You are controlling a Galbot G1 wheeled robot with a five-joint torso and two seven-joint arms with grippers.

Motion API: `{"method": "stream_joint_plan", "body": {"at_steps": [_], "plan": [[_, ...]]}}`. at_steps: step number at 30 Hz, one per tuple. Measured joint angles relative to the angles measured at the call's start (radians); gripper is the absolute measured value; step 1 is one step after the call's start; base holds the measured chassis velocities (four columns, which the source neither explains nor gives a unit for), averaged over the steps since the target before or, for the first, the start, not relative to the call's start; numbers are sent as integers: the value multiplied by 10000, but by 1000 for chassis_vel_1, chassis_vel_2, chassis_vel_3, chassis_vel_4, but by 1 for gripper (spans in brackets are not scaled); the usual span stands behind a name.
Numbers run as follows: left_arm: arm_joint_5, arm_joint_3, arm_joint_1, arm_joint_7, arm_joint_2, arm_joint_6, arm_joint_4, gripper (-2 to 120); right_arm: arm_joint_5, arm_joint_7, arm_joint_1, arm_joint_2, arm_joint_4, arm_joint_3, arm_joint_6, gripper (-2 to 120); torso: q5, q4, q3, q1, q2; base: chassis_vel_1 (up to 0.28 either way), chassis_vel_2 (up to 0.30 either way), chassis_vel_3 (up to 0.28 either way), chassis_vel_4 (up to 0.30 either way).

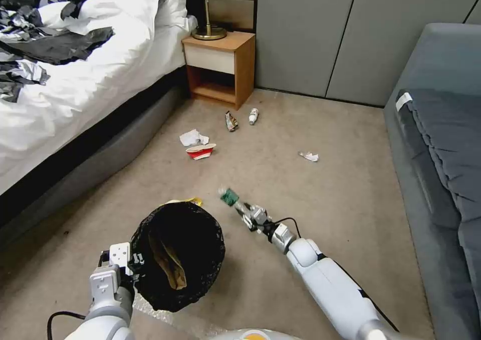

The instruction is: Pick up the trash bin, then pick up the garbage from the floor and place it into the trash bin.

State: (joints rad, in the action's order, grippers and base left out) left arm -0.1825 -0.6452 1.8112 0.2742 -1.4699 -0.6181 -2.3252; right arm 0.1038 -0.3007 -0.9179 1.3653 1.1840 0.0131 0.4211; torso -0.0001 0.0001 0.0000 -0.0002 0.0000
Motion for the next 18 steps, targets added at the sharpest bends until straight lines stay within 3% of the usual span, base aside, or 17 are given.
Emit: {"method": "stream_joint_plan", "body": {"at_steps": [1,2,5,6,8,14,18], "plan": [[-2,-2,-1,-4,8,0,17,1,255,80,-241,-96,884,33,-157,21,0,-1,0,1,-1,0,0,0,0],[-2,-2,-1,-4,8,0,17,1,255,80,-241,-96,884,33,-157,21,0,-1,0,1,-1,0,0,0,0],[8,7,-3,-38,10,28,52,1,1010,153,-999,-417,3344,34,-499,21,1,-2,0,0,0,0,0,0,0],[8,7,-3,-38,10,28,52,1,1010,153,-999,-417,3344,34,-499,21,1,-2,0,0,0,0,0,0,0],[23,39,-15,-61,10,54,63,1,1457,151,-1601,-654,4985,-126,-673,21,1,-1,0,1,0,0,0,0,0],[42,81,-18,-67,15,70,69,1,1449,52,-2899,-1001,6567,-690,-721,21,0,-2,-1,1,0,0,0,0,0],[43,94,-19,-68,15,71,69,1,1161,-15,-3422,-1097,6664,-1016,-637,21,1,-3,-1,0,0,0,0,0,0]]}}
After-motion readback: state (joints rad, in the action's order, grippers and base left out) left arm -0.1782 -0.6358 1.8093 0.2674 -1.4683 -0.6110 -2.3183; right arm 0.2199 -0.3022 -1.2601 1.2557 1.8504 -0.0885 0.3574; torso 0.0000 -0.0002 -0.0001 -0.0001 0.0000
